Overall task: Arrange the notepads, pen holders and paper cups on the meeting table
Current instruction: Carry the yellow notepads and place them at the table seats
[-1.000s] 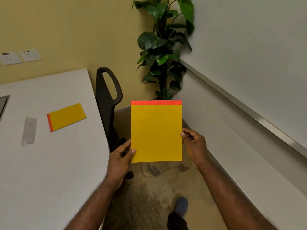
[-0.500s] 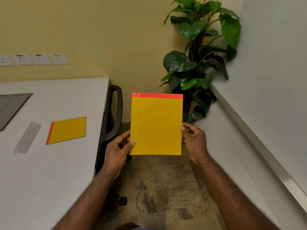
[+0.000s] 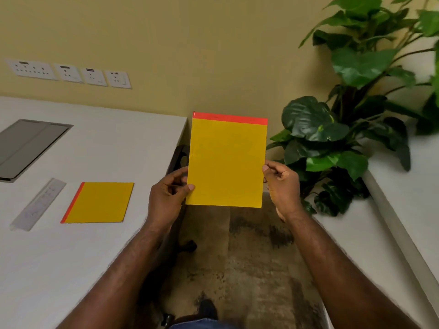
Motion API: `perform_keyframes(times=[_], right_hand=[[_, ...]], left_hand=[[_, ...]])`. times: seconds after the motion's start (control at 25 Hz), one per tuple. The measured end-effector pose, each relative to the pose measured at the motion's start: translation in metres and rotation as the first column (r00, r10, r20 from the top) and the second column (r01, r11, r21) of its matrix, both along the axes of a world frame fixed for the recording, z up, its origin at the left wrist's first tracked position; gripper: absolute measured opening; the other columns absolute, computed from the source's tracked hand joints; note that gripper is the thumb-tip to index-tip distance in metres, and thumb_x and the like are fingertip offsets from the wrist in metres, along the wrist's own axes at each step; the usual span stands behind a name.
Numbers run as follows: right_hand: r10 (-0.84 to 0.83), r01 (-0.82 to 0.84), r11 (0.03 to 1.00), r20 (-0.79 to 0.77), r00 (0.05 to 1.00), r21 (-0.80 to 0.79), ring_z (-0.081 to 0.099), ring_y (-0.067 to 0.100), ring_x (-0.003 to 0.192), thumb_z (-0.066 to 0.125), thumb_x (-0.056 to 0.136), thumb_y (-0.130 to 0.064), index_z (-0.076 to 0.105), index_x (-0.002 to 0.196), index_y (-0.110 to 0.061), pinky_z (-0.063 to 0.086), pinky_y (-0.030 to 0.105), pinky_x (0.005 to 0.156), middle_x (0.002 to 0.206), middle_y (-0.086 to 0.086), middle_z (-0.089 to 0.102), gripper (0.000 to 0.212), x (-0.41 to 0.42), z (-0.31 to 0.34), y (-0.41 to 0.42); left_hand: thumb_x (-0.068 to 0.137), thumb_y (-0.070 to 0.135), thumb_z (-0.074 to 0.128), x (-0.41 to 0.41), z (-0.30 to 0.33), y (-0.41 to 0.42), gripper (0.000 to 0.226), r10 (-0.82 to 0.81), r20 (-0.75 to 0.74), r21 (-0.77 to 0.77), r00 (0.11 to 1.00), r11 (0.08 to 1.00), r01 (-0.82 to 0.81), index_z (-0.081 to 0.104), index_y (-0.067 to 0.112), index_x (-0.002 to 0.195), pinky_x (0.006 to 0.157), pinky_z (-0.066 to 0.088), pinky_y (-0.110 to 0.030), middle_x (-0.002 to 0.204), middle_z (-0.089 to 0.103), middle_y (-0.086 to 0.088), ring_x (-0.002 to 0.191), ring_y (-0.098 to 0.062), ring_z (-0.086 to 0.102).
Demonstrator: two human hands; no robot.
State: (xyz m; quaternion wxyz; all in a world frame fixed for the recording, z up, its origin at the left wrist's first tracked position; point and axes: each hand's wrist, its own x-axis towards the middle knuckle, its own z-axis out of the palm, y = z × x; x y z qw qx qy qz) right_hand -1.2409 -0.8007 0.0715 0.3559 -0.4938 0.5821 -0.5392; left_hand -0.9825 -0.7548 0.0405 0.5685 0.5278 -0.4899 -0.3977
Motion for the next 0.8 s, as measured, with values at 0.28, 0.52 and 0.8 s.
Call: perform_keyframes(times=[0.28,0.52,0.8], right_hand=[[0.099,-0.099,0.994,-0.012,0.995,0.041,0.059,0.001,0.076,0.063,0.093,-0.013,0.067,0.118,-0.009,0.05,0.02,0.069,0.085,-0.011,0.066,0.025,0.041,0.003,-0.141],[0.283,-0.278,0.958,-0.083,0.956,0.069,0.059,0.01,0.082,0.062,0.094,-0.013,0.067,0.118,-0.009,0.052,0.038,0.083,0.091,-0.004,0.065,0.025,0.085,-0.007,-0.259],[0.541,-0.535,0.841,-0.114,0.833,0.084,0.064,0.019,0.09,0.061,0.094,-0.012,0.067,0.118,-0.006,0.054,0.038,0.084,0.103,0.008,0.071,0.025,0.14,-0.019,-0.392]], left_hand=[[0.081,0.005,0.076,0.032,0.006,-0.106,0.042,0.126,0.023,0.065,0.992,0.99,-0.127,0.067,0.025,0.117,0.076,0.06,-0.041,0.091,0.072,0.011,0.077,-0.016,0.064],[0.082,0.005,0.075,0.055,-0.006,-0.178,0.04,0.299,0.024,0.085,0.954,0.95,-0.3,0.066,0.026,0.114,0.077,0.057,-0.055,0.099,0.071,0.001,0.084,-0.028,0.066],[0.081,0.005,0.076,0.066,-0.015,-0.25,0.042,0.533,0.002,0.129,0.846,0.839,-0.529,0.065,0.03,0.113,0.074,0.059,-0.052,0.097,0.068,0.003,0.085,-0.034,0.064]])
